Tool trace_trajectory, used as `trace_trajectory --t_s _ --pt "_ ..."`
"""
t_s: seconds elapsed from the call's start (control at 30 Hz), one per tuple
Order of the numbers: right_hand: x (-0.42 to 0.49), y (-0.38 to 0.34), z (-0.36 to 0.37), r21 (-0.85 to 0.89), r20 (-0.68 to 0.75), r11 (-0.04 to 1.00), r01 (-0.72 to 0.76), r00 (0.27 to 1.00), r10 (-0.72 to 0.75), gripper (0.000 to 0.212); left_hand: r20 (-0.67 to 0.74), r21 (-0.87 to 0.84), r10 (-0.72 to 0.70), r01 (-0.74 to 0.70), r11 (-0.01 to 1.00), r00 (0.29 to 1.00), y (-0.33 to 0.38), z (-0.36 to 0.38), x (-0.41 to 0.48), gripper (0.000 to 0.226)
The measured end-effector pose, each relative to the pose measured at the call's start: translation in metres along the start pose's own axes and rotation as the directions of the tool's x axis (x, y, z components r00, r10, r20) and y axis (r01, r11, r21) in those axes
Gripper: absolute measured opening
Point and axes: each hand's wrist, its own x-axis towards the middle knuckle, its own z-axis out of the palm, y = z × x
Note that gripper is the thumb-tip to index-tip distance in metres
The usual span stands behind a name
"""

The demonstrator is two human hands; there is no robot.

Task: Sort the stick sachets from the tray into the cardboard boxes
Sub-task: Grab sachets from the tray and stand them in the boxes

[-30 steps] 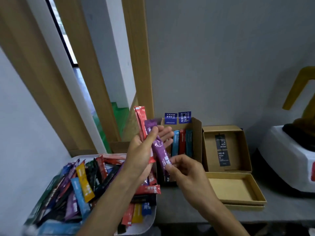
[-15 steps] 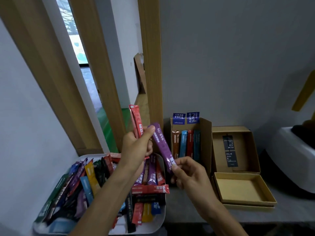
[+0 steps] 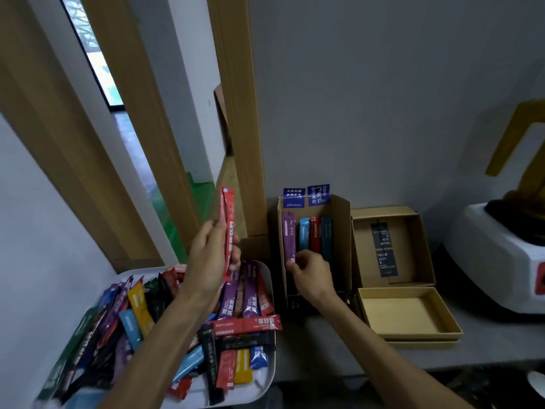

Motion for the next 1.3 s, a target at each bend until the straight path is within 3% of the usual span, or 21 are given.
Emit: trace_trajectory --t_s 0.1,0.3,0.43,0.57,0.67,0.73,0.9,1.0,1.07,1.3 --pt "0.010 0.005 0.004 -0.127 -0.014 0.992 -0.002 1.000 0.000 0.043 -0.017 -0.010 -0.011 0.011 1.000 1.000 -0.005 -0.003 -0.009 0.025" --pt "0.014 0.017 0.007 -0.281 0.028 0.959 0.041 0.999 -0.034 0.030 -0.058 -0.110 -0.096 0.090 0.990 0.994 -0.016 0.001 -0.018 0.023" --pt "0.005 0.013 -0.005 -0.145 0.032 0.989 0.039 0.999 -0.035 0.038 -0.007 -0.295 -0.166 0.157 0.943 0.986 -0.016 0.004 -0.022 0.022" --pt "-0.043 -0.018 -0.036 0.079 0.049 0.975 0.206 0.976 -0.210 0.012 -0.012 -0.065 -0.107 0.106 0.992 0.994 -0.013 0.007 -0.026 0.020" --pt "-0.088 -0.050 -0.050 0.281 0.235 0.935 0.217 0.929 -0.286 0.027 0.030 0.043 -0.058 0.057 0.997 0.998 -0.010 0.020 -0.026 0.017" --pt "-0.099 -0.058 -0.053 0.348 0.242 0.917 0.197 0.926 -0.290 0.022 0.055 0.061 -0.029 0.026 0.998 0.998 -0.010 0.031 -0.027 0.015" --pt "-0.095 -0.034 -0.060 0.329 0.171 0.934 0.137 0.964 -0.202 0.009 0.002 0.059 0.034 -0.034 0.998 0.999 -0.007 0.037 -0.014 0.021" --pt "-0.081 -0.008 -0.052 0.305 0.016 0.951 0.041 0.999 -0.048 0.009 -0.113 0.060 0.115 -0.108 0.992 0.987 0.001 0.031 0.002 0.016" --pt "-0.061 -0.001 -0.044 0.213 -0.068 0.977 0.003 0.998 0.012 0.006 -0.113 0.085 0.135 -0.126 0.988 0.984 -0.001 0.027 0.004 0.015" --pt "-0.003 0.010 -0.028 -0.083 0.004 0.982 -0.167 0.986 0.168 0.018 -0.147 0.305 0.136 -0.086 0.949 0.980 -0.039 -0.020 -0.020 0.018"
